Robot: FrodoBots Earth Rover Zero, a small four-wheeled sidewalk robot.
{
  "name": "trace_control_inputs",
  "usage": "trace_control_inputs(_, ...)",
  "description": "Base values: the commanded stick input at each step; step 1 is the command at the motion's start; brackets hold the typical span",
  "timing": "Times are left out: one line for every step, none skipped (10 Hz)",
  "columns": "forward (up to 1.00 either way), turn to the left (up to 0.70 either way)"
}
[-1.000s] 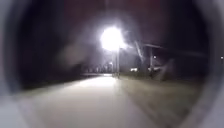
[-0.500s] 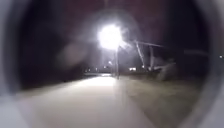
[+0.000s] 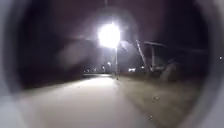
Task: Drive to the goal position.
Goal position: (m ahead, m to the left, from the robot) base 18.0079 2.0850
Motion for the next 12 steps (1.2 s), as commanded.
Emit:
trace_control_inputs(1.0,0.12)
trace_control_inputs(1.0,0.07)
trace_control_inputs(1.0,0.02)
trace_control_inputs(1.0,0.0)
trace_control_inputs(1.0,0.0)
trace_control_inputs(1.0,0.0)
trace_control_inputs(1.0,0.0)
trace_control_inputs(1.0,0.0)
trace_control_inputs(1.0,0.0)
trace_control_inputs(1.0,0.0)
trace_control_inputs(1.0,0.0)
trace_control_inputs(1.0,0.0)
